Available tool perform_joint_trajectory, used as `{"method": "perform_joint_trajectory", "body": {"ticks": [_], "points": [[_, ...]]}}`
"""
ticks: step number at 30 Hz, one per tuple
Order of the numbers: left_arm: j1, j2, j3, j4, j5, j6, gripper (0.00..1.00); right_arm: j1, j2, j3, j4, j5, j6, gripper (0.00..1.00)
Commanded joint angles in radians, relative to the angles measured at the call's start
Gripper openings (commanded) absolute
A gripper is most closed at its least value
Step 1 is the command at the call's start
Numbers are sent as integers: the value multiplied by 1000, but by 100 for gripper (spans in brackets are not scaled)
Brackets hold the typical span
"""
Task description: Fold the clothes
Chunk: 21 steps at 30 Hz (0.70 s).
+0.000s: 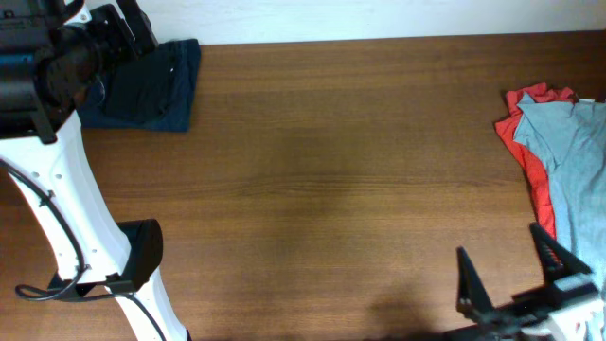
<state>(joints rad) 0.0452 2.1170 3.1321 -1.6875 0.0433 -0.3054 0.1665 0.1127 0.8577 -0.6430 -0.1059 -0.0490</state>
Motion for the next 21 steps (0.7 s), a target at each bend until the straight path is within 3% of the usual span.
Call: {"method": "perform_joint_trajectory", "body": {"ticks": [1,6,12,17,21], "points": [[1,3,-3,0,-14,8,99,-4,-89,-203,148,25,3,99],[1,3,-3,0,-14,8,99,-43,-109,-499,445,29,6,99],[1,3,-3,0,-14,8,99,-81,-109,-709,660,33,72,99],[1,3,-3,0,-14,8,99,-127,-109,-854,795,35,92,99],[1,3,-3,0,-14,8,100,-139,-109,-852,747,58,92,99]]}}
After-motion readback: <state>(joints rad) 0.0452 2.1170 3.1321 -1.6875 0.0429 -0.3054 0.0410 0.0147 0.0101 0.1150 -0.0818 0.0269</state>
